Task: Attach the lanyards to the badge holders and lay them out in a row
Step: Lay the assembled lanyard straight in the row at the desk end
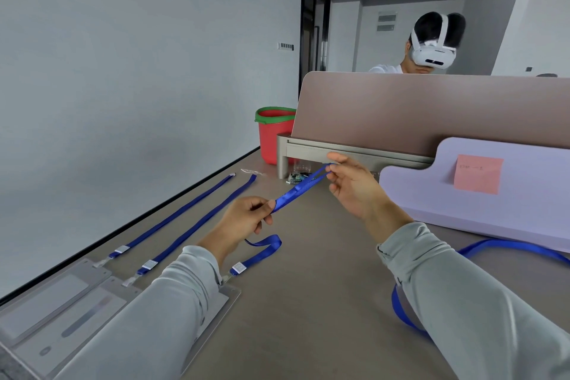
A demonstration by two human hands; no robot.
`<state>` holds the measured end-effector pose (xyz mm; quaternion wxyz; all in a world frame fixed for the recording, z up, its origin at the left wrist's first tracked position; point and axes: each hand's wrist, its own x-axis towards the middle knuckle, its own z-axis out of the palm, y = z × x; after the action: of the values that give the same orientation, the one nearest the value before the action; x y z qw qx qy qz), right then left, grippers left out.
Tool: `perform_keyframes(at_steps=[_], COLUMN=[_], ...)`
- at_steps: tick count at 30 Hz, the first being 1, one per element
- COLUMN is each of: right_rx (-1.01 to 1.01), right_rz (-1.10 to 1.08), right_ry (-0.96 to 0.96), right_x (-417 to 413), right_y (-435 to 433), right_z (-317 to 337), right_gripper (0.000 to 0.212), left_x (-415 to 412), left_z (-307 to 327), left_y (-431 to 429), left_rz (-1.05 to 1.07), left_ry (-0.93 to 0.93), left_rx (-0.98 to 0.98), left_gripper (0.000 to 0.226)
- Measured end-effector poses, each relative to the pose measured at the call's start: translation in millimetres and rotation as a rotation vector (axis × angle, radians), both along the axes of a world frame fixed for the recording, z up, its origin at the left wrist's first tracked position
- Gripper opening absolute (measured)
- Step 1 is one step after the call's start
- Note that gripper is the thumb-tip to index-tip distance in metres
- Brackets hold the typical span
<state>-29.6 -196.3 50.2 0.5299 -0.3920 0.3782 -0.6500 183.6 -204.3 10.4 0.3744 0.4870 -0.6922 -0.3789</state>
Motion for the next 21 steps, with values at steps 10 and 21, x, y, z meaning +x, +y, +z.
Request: perform_keyframes(at_steps=[10, 21], right_rx=[0.043, 0.03], right_rz=[-0.11, -0.103], right_ry=[0.315, 0.488], right_x=[4, 30], right_y=[-11, -47], right_z=[-6, -20], right_gripper=[0.024, 0.011], left_x=[13, 44], left_z=[11, 9], left_y=[3, -6], left_rz=[-0.04, 0.057], left_ry=[-0.041, -0.024], left_rx=[-0.041, 0.038], left_gripper=[0.023, 0.02])
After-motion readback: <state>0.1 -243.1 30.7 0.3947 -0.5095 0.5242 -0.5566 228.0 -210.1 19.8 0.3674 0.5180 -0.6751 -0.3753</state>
